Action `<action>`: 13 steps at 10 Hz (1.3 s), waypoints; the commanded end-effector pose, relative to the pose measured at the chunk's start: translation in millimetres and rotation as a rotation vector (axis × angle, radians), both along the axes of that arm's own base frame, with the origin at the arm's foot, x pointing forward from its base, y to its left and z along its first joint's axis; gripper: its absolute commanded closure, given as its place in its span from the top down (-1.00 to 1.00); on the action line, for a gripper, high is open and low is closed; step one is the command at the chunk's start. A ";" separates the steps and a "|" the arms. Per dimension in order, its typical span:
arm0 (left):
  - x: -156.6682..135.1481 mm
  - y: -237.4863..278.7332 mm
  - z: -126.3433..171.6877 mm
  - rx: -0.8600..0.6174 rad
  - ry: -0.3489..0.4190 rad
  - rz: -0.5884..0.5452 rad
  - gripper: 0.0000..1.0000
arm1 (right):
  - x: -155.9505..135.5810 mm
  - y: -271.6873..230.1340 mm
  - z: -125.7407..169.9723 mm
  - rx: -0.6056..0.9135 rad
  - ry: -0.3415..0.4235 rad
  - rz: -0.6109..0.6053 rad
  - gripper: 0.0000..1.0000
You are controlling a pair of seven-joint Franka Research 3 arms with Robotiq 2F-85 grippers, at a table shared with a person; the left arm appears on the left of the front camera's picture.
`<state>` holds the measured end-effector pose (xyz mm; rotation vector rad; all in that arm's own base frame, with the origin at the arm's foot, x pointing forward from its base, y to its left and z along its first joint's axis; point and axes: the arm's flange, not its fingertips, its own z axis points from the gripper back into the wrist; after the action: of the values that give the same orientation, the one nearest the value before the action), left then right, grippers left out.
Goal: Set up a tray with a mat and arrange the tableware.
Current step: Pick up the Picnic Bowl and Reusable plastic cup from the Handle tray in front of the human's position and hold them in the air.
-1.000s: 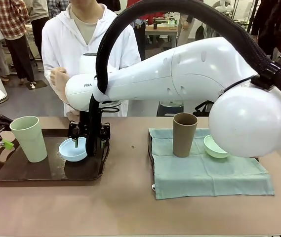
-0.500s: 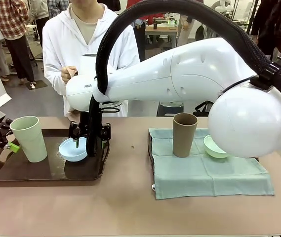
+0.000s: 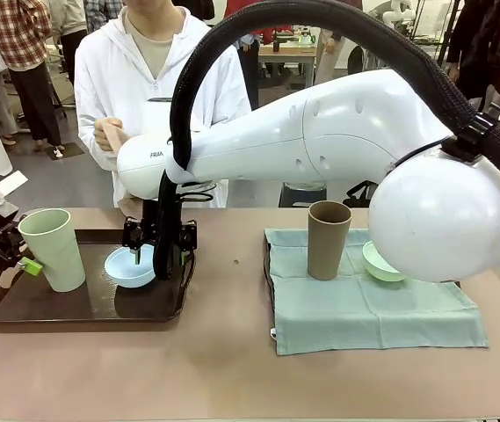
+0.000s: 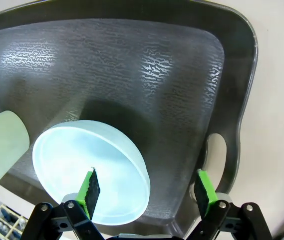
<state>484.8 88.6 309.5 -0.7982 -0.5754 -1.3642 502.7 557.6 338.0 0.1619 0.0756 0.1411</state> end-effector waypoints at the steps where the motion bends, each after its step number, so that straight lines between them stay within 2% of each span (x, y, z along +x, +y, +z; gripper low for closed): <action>1: -2.3 -1.1 -6.0 -0.054 -0.058 -0.021 1.00 | 9.0 12.2 2.0 -0.024 -0.001 -0.011 0.96; 6: -1.9 -4.8 -9.7 -0.053 -0.065 -0.027 1.00 | 10.3 22.5 1.7 -0.020 -0.003 0.010 0.96; 7: -2.7 -4.9 -10.4 -0.051 -0.071 -0.027 1.00 | 8.9 23.2 0.5 -0.012 -0.020 0.030 0.81; 8: -2.1 -4.3 -10.0 -0.060 -0.069 -0.021 -0.08 | 9.7 24.0 0.1 -0.014 -0.016 0.033 -0.20; 9: -2.1 -5.7 -11.0 -0.064 -0.072 -0.023 -0.08 | 9.5 24.2 -1.1 -0.015 -0.015 0.034 -0.35; 10: -1.8 -5.6 -11.1 -0.064 -0.070 -0.025 -1.00 | 10.0 25.0 -1.6 -0.015 -0.013 0.034 -1.00; 11: -2.3 -6.2 -11.5 -0.067 -0.071 -0.026 -0.18 | 9.3 25.4 -2.2 -0.019 -0.010 0.035 -1.00; 12: -2.0 -5.9 -11.5 -0.068 -0.071 -0.028 -1.00 | 9.6 26.0 -2.1 -0.020 -0.009 0.035 -1.00; 13: -1.6 -6.4 -11.8 -0.069 -0.070 -0.027 -1.00 | 9.9 26.2 -3.2 -0.021 -0.009 0.034 -0.73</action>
<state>485.9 83.1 304.1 -0.8077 -0.6209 -1.3942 504.4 573.2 331.6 0.1668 0.0834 0.1594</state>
